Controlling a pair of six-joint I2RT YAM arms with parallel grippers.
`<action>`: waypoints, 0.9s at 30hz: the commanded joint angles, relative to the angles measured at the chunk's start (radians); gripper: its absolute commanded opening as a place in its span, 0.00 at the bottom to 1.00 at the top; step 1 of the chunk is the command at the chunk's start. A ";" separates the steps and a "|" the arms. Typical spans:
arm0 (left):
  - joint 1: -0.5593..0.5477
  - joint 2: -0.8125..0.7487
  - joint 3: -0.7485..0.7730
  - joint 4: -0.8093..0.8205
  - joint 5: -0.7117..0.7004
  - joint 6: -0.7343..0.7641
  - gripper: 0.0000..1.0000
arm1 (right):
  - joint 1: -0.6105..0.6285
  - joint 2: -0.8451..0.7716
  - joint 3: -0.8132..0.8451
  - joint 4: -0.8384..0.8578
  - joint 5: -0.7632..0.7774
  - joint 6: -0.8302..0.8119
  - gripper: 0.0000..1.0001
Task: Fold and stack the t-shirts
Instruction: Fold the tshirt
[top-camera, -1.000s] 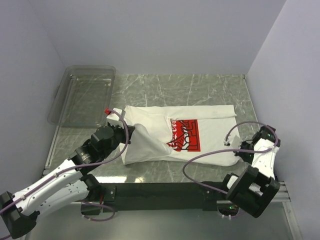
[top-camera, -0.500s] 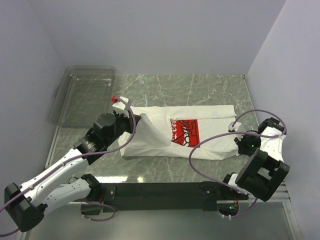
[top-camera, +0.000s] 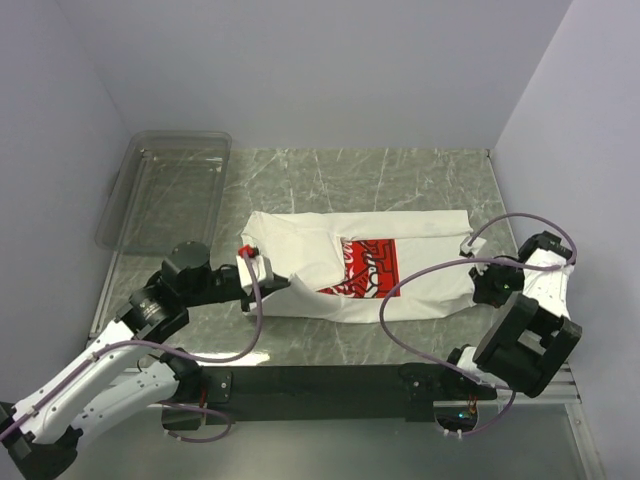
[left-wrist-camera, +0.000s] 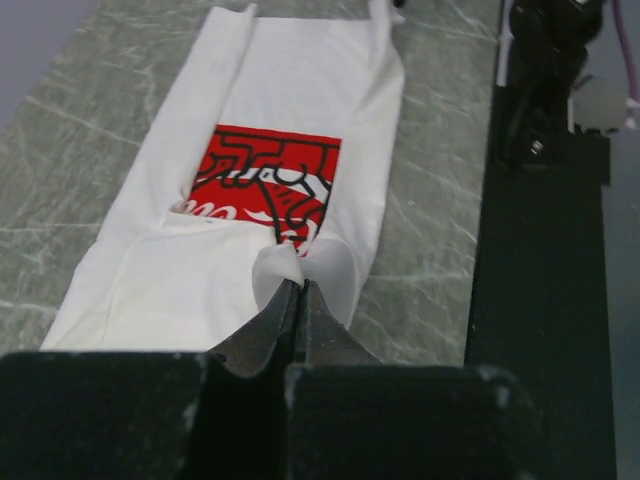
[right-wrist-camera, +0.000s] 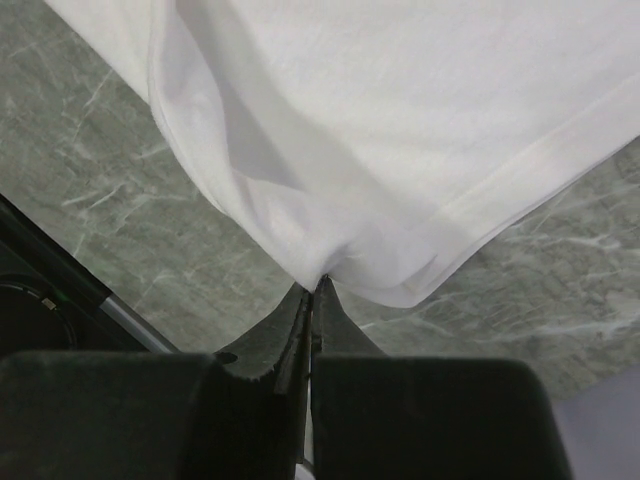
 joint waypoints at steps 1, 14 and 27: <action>-0.033 -0.019 -0.035 -0.120 0.120 0.166 0.01 | 0.013 0.014 0.040 -0.005 -0.038 0.024 0.00; -0.385 0.137 -0.041 -0.174 -0.182 0.141 0.01 | 0.287 -0.134 -0.138 0.055 0.021 0.060 0.13; -0.484 0.030 -0.107 -0.238 -0.296 0.097 0.01 | 0.783 -0.210 0.008 -0.053 -0.344 -0.027 0.83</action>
